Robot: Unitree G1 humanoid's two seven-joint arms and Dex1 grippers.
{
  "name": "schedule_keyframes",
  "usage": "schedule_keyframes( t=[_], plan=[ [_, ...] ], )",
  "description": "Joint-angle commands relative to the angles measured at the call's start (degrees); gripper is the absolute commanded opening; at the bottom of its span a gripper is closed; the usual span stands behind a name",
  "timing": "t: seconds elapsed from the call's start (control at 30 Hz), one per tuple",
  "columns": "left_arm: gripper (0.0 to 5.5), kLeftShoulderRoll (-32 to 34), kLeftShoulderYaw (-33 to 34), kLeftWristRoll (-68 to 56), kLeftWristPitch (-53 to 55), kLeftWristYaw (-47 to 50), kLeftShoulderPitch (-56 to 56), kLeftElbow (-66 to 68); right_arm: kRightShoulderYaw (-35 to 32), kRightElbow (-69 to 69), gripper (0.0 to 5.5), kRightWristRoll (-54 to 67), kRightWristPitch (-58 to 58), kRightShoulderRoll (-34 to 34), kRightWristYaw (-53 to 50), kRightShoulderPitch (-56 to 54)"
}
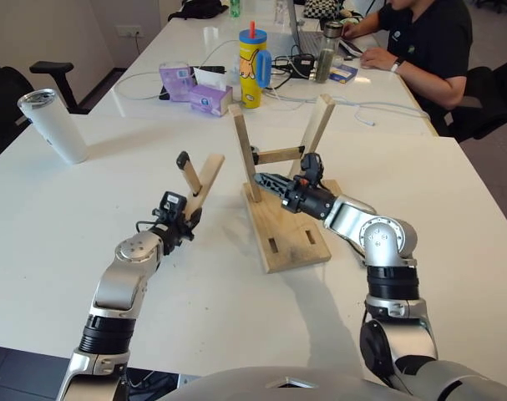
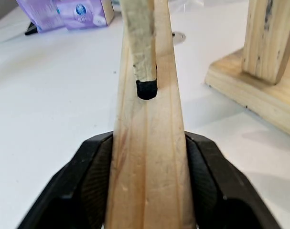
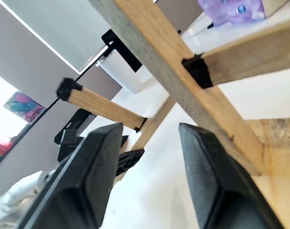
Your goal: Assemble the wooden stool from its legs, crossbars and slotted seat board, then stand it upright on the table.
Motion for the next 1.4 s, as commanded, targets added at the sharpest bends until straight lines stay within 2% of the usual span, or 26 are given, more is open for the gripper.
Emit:
schedule_keyframes(
  t=[0.03, 0.2, 0.5, 0.8, 1.0, 1.2, 1.4],
  plan=[
    [2.05, 0.5, 1.2, -2.93, -3.93, -4.15, 0.47, -5.21, -6.27, 3.17, 2.17, 5.12, 4.24, 3.33, -5.8, -4.01],
    [2.05, 3.19, 0.65, -5.19, -3.36, -9.35, 3.48, -10.33, -11.05, 4.1, 2.17, 10.59, 6.67, 6.23, -10.56, -6.38],
    [2.05, 6.74, 1.3, -8.88, -0.83, -13.31, 7.48, -15.69, -10.2, 2.51, 2.17, 12.1, 7.56, 7.5, -12.72, -5.49],
    [2.05, 7.17, 3.73, -14.22, 1.13, -14.07, 10.0, -20.33, -10.32, 1.12, 2.17, 13.88, 9.28, 8.31, -14.28, -4.04],
    [2.05, 8.96, 5.35, -16.58, 2.82, -14.71, 13.54, -23.55, -10.89, 0.01, 3.05, 17.08, 10.91, 8.83, -16.83, -2.36],
    [2.05, 8.13, 9.86, -14.79, 0.88, -10.38, 11.73, -19.62, -10.34, -1.09, 4.06, 18.26, 10.61, 8.96, -18.65, -0.82],
    [2.05, 4.41, 11.39, -17.21, -0.26, -6.5, 5.47, -22.15, -10.42, -1.46, 4.09, 19.13, 9.98, 8.64, -18.95, -0.98]
  ],
)
